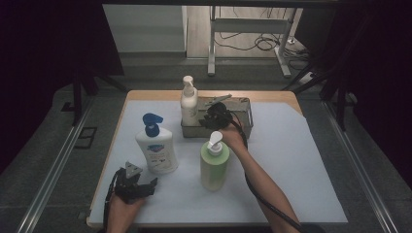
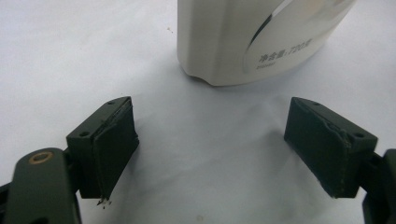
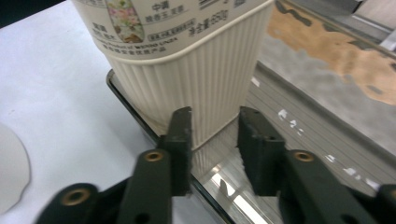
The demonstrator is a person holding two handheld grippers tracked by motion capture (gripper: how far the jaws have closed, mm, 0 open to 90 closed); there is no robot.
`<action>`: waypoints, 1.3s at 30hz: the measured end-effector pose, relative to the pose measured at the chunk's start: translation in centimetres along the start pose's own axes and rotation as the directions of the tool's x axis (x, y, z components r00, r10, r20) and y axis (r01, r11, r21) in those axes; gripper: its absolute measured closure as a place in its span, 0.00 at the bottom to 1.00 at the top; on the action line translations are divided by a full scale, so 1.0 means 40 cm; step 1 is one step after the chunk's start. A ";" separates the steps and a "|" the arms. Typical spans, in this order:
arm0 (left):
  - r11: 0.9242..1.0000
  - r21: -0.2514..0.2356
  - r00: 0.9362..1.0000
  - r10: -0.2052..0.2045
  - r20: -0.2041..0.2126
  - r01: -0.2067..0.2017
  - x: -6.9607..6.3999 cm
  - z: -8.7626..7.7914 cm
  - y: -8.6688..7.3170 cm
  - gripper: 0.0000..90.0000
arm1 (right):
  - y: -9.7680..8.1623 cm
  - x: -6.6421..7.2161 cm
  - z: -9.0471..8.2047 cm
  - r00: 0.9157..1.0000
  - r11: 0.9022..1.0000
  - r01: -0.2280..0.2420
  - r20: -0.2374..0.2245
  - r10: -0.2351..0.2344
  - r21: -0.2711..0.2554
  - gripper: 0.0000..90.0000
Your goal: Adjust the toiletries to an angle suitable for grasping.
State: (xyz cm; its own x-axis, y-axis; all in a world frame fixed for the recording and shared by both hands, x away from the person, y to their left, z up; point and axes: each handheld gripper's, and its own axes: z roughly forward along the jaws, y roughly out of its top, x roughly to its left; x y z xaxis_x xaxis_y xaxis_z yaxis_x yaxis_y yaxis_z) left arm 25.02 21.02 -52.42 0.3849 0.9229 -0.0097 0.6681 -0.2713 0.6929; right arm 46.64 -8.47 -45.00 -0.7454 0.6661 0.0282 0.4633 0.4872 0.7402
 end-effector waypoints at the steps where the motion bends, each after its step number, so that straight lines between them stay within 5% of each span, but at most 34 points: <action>1: 1.000 0.000 1.000 0.000 0.000 0.000 0.000 0.000 0.000 0.18 | -0.001 0.000 -0.002 1.000 1.000 -0.002 0.003 0.002 -0.001 0.68; 8: 1.000 0.000 1.000 0.000 0.001 0.000 0.000 0.000 0.000 0.18 | -0.002 -0.004 -0.024 1.000 1.000 -0.005 0.013 0.005 -0.017 0.49; 28: 1.000 0.001 1.000 0.000 0.002 0.000 0.001 0.000 0.000 0.18 | -0.007 0.010 -0.063 0.998 0.998 0.057 0.003 -0.057 -0.027 0.19; 39: 1.000 0.001 1.000 0.000 0.001 0.000 0.000 0.000 0.000 0.18 | -0.015 -0.013 -0.097 0.998 0.998 0.014 -0.053 -0.017 -0.057 0.15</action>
State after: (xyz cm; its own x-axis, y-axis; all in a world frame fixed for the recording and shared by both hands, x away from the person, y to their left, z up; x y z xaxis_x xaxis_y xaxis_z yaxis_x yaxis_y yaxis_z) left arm 25.03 21.03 -52.42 0.3854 0.9227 -0.0108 0.6689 -0.2713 0.6921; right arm 44.91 -11.30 -42.86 -0.7775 0.6269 0.0506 0.4246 0.4638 0.7776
